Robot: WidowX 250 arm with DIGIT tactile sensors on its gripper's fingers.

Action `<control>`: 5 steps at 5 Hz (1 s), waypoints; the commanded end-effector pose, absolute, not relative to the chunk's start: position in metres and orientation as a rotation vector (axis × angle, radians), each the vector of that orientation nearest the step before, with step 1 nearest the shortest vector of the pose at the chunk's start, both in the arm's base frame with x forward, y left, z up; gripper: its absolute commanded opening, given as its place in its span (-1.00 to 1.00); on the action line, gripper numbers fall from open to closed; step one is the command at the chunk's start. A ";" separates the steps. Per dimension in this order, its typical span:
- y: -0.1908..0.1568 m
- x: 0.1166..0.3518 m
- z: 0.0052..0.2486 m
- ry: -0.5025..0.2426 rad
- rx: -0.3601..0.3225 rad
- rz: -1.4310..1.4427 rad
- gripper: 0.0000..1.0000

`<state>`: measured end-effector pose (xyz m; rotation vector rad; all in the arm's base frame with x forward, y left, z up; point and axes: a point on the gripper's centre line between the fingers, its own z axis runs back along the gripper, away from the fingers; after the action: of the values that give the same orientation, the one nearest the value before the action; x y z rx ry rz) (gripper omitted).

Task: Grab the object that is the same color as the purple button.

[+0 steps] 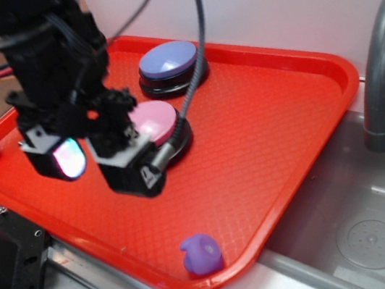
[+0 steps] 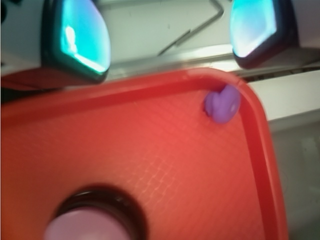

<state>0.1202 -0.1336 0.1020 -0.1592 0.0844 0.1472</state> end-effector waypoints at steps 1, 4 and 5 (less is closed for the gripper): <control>-0.140 0.124 0.109 0.063 -0.189 0.131 1.00; -0.177 0.120 0.074 -0.001 -0.227 0.152 1.00; -0.182 0.116 0.067 -0.003 -0.220 0.113 1.00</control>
<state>0.1135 -0.1758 0.0598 -0.2005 0.0101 0.1152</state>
